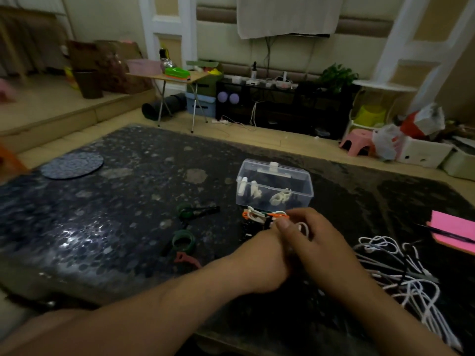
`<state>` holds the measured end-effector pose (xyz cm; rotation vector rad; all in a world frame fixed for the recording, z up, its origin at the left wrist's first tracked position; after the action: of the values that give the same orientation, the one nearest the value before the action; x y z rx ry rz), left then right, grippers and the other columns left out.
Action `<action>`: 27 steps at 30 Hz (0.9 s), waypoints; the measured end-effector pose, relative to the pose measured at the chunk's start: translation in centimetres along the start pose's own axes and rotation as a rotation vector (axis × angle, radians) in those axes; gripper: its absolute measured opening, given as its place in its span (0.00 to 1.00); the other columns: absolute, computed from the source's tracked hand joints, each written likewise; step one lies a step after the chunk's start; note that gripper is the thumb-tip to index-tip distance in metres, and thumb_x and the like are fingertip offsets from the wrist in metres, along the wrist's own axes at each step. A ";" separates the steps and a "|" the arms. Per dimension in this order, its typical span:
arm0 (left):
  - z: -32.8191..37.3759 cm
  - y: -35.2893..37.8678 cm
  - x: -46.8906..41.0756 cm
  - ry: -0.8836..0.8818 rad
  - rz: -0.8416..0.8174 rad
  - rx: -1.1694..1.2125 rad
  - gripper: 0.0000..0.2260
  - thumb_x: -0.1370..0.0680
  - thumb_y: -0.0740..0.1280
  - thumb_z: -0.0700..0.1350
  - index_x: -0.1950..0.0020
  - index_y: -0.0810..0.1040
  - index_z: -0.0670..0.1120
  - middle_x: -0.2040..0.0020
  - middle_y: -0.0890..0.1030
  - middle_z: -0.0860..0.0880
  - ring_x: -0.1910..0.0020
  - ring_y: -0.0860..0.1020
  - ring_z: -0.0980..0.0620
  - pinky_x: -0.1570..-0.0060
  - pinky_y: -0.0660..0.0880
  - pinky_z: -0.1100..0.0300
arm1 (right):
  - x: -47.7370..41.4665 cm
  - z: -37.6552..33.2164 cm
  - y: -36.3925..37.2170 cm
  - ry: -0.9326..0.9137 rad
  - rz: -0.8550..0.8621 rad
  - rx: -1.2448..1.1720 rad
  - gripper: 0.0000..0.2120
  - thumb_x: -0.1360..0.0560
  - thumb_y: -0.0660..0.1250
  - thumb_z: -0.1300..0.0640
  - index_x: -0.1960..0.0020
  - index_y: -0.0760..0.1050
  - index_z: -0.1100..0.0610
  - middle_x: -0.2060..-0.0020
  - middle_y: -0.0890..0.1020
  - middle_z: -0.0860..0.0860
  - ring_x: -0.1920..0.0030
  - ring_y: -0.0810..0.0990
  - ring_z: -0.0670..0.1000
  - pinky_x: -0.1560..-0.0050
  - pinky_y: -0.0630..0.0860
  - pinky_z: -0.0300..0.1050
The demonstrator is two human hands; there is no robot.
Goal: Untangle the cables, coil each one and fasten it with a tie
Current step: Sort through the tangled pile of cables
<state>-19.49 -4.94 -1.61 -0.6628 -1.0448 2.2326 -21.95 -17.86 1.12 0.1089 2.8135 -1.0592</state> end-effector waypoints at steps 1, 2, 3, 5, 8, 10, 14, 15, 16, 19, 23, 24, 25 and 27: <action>0.1 -0.2 0.4 -0.083 0.020 0.040 0.18 0.18 0.60 0.41 0.29 0.76 0.39 0.32 0.80 0.40 0.33 0.78 0.41 0.31 0.74 0.47 | 0.0 -0.1 0.4 -0.001 0.026 0.014 0.30 0.30 0.59 0.22 0.38 0.78 0.38 0.43 0.80 0.39 0.43 0.78 0.36 0.40 0.76 0.44; -0.2 -0.2 0.5 -0.149 0.050 0.097 0.17 0.19 0.64 0.39 0.30 0.76 0.38 0.35 0.81 0.39 0.36 0.79 0.39 0.34 0.76 0.45 | -0.1 -0.2 0.8 0.000 0.035 0.015 0.28 0.29 0.59 0.23 0.40 0.79 0.38 0.43 0.80 0.38 0.44 0.78 0.36 0.40 0.76 0.44; -0.5 -0.4 0.6 -0.184 0.081 0.113 0.18 0.20 0.67 0.40 0.30 0.75 0.39 0.38 0.82 0.39 0.39 0.81 0.39 0.37 0.78 0.43 | -0.2 -0.4 0.9 -0.006 0.045 0.012 0.24 0.28 0.60 0.26 0.41 0.79 0.37 0.44 0.80 0.38 0.45 0.78 0.35 0.41 0.76 0.44; -0.7 -0.8 0.8 -0.211 0.090 0.140 0.29 0.22 0.70 0.43 0.23 0.66 0.43 0.40 0.83 0.44 0.44 0.83 0.43 0.42 0.81 0.43 | -0.5 -0.4 1.1 -0.001 0.081 -0.033 0.16 0.24 0.65 0.32 0.41 0.78 0.37 0.46 0.82 0.37 0.46 0.79 0.35 0.46 0.76 0.41; -1.9 -1.9 1.0 -0.287 -0.010 0.272 0.51 0.22 0.73 0.45 0.15 0.35 0.59 0.32 0.81 0.47 0.41 0.83 0.49 0.39 0.80 0.51 | -0.3 -0.9 1.8 0.078 -0.005 -0.239 0.11 0.20 0.65 0.40 0.42 0.81 0.40 0.51 0.86 0.39 0.50 0.84 0.39 0.51 0.77 0.42; -2.2 -2.2 1.4 -0.291 -0.070 0.228 0.55 0.21 0.72 0.44 0.20 0.26 0.60 0.31 0.81 0.45 0.39 0.82 0.46 0.32 0.75 0.51 | 0.1 -1.3 2.6 0.073 -0.078 -0.286 0.13 0.21 0.66 0.40 0.47 0.84 0.45 0.54 0.88 0.43 0.54 0.86 0.41 0.52 0.77 0.45; -1.7 -2.6 2.2 -0.174 0.031 0.163 0.43 0.20 0.67 0.37 0.14 0.43 0.46 0.30 0.80 0.40 0.34 0.79 0.42 0.32 0.71 0.56 | 0.3 -2.2 3.5 0.037 -0.020 -0.277 0.19 0.27 0.66 0.35 0.52 0.83 0.48 0.58 0.87 0.45 0.59 0.84 0.42 0.56 0.76 0.48; -1.8 -3.0 2.3 -0.201 0.017 0.180 0.45 0.21 0.68 0.37 0.14 0.41 0.47 0.32 0.81 0.42 0.37 0.81 0.43 0.34 0.73 0.54 | 0.2 -2.5 3.7 0.023 0.008 -0.266 0.18 0.26 0.65 0.35 0.53 0.83 0.49 0.59 0.86 0.46 0.61 0.83 0.42 0.58 0.75 0.48; -2.2 -3.2 2.3 -0.253 -0.022 0.224 0.49 0.21 0.70 0.39 0.15 0.36 0.52 0.35 0.83 0.43 0.43 0.83 0.45 0.38 0.77 0.53 | 0.1 -2.8 3.9 0.003 0.030 -0.250 0.17 0.24 0.64 0.37 0.55 0.82 0.50 0.60 0.85 0.46 0.62 0.82 0.43 0.59 0.74 0.48; -3.1 -4.9 2.6 -0.367 -0.090 0.343 0.46 0.24 0.74 0.41 0.15 0.48 0.55 0.38 0.82 0.46 0.50 0.82 0.50 0.51 0.82 0.55 | -0.7 -3.6 4.8 -0.048 0.080 -0.134 0.13 0.18 0.65 0.46 0.56 0.81 0.50 0.63 0.84 0.46 0.63 0.82 0.45 0.62 0.75 0.47; -5.2 -6.5 3.0 -0.306 -0.049 0.180 0.12 0.24 0.73 0.51 0.43 0.78 0.51 0.50 0.84 0.49 0.53 0.83 0.49 0.48 0.83 0.45 | -3.1 -4.9 5.7 -0.076 0.122 -0.022 0.11 0.15 0.63 0.53 0.55 0.79 0.52 0.64 0.82 0.48 0.63 0.80 0.38 0.67 0.70 0.30; -5.6 -7.2 3.3 -0.284 -0.029 0.145 0.08 0.22 0.70 0.52 0.46 0.79 0.52 0.52 0.83 0.50 0.54 0.82 0.49 0.49 0.82 0.44 | -3.9 -5.5 6.0 -0.091 0.128 -0.010 0.11 0.14 0.63 0.53 0.54 0.78 0.53 0.64 0.81 0.49 0.63 0.80 0.38 0.66 0.70 0.29; -6.0 -8.0 3.6 -0.273 0.002 0.132 0.04 0.20 0.68 0.51 0.48 0.78 0.53 0.53 0.83 0.50 0.55 0.82 0.49 0.50 0.81 0.45 | -4.8 -6.0 6.5 -0.112 0.130 -0.006 0.12 0.14 0.62 0.52 0.54 0.78 0.53 0.64 0.81 0.49 0.64 0.80 0.40 0.67 0.70 0.30; -6.7 -10.1 4.4 -0.281 0.066 0.100 0.05 0.16 0.64 0.48 0.51 0.76 0.52 0.55 0.82 0.49 0.57 0.81 0.48 0.54 0.80 0.46 | -6.7 -7.3 7.8 -0.148 0.120 0.019 0.14 0.14 0.62 0.49 0.55 0.77 0.53 0.64 0.80 0.50 0.65 0.78 0.45 0.65 0.69 0.38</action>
<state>-15.31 6.75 1.80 -0.3509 -1.0477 2.4683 -15.20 -7.34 2.44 0.1907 2.6300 -1.0236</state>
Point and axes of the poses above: each hand's wrist, its own x-axis away from the middle knuckle, its own y-axis out of the palm, z = x × y, the point moved 3 cm from there along -x, towards the middle knuckle
